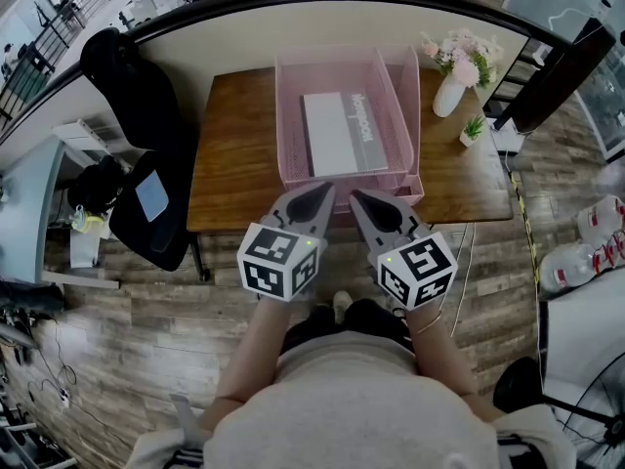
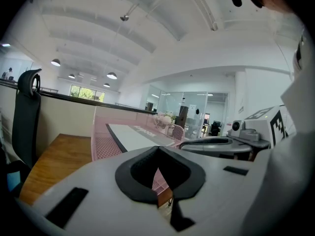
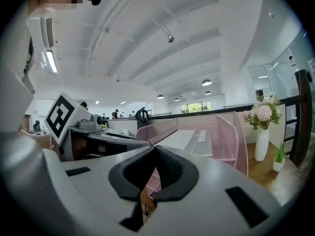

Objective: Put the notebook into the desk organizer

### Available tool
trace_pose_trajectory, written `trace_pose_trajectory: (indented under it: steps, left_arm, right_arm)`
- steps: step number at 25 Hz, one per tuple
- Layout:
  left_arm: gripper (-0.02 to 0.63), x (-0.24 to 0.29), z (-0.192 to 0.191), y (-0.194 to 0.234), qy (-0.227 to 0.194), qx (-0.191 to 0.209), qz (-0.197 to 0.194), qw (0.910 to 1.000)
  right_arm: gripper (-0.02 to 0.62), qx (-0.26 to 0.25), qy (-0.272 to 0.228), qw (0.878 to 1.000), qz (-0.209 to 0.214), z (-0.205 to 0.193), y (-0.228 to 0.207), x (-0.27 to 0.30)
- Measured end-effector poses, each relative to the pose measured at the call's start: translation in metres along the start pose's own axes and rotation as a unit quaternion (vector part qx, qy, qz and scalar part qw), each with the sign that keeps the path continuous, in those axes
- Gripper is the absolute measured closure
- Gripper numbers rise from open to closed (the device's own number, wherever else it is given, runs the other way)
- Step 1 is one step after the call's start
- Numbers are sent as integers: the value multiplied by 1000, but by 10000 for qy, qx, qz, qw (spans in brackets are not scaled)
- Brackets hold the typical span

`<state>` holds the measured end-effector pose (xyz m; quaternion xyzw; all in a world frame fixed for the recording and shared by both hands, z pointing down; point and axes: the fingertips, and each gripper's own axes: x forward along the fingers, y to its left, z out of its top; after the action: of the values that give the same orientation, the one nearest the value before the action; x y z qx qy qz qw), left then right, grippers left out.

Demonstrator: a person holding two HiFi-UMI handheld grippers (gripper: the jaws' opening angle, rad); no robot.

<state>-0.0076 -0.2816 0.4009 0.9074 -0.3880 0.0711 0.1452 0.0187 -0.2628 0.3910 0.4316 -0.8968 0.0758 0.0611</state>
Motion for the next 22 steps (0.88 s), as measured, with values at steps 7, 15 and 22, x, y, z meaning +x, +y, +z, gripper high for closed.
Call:
trace_pose_trajectory:
  steps: [7,15,22]
  left_arm:
    - [595,-3,0,1,-40,-108,12,9999]
    - [595,-3,1,-3,-137,-140,-20,9998]
    - [595,-3,-1,-5,-93,-175,-70,9998]
  right_arm:
    - [586,-85,17,10000,-10,1,0,-3]
    - [586,-103,-15,9999,-81,2,-3,-7]
    - [586,-142,-19,9998,-135,3,-4,-9]
